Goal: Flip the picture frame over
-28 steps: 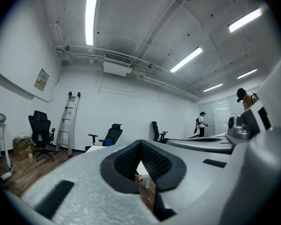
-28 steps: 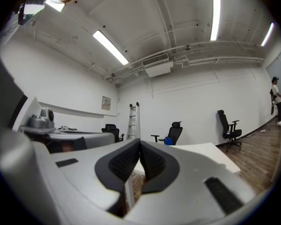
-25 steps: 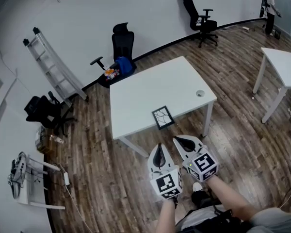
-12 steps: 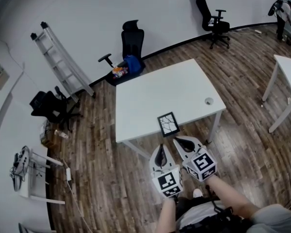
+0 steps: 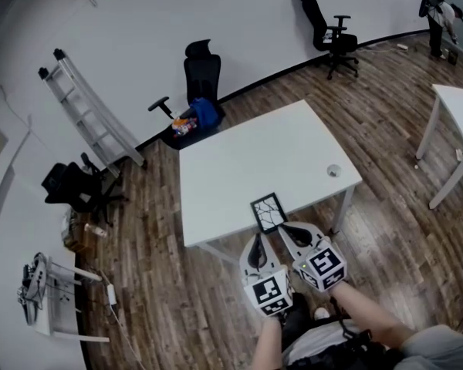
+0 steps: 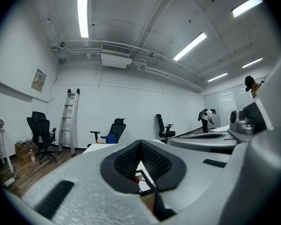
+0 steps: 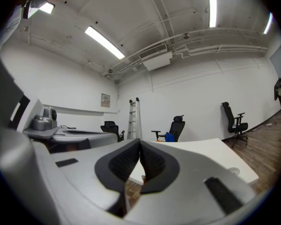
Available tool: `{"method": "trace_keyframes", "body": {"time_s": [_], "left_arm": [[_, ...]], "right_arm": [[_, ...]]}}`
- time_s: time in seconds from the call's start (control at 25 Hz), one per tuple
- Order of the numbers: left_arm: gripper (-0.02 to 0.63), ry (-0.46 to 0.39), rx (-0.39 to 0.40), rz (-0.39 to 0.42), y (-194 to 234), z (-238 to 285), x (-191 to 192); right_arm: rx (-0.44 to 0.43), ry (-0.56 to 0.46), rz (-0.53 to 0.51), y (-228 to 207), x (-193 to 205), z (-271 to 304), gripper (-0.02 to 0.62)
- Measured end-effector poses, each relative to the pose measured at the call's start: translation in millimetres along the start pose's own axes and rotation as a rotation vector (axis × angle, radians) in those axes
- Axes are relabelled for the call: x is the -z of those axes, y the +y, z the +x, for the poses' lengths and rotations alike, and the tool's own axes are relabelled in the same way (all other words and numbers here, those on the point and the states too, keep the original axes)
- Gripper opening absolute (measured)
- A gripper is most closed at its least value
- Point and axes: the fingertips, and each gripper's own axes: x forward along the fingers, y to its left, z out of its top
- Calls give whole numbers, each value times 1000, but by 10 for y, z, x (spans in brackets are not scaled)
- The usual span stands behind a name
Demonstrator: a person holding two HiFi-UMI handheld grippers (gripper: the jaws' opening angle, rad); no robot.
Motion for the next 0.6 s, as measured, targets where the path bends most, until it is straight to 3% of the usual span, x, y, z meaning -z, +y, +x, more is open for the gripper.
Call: {"method": "trace_keyframes", "body": {"time_s": [0.28, 0.6], "left_arm": [[2, 39, 36, -20, 249, 591, 135], [3, 179, 72, -49, 581, 1123, 692]], "right_arm": [[69, 39, 32, -382, 142, 504, 5], [174, 107, 86, -744, 541, 991, 5]]}}
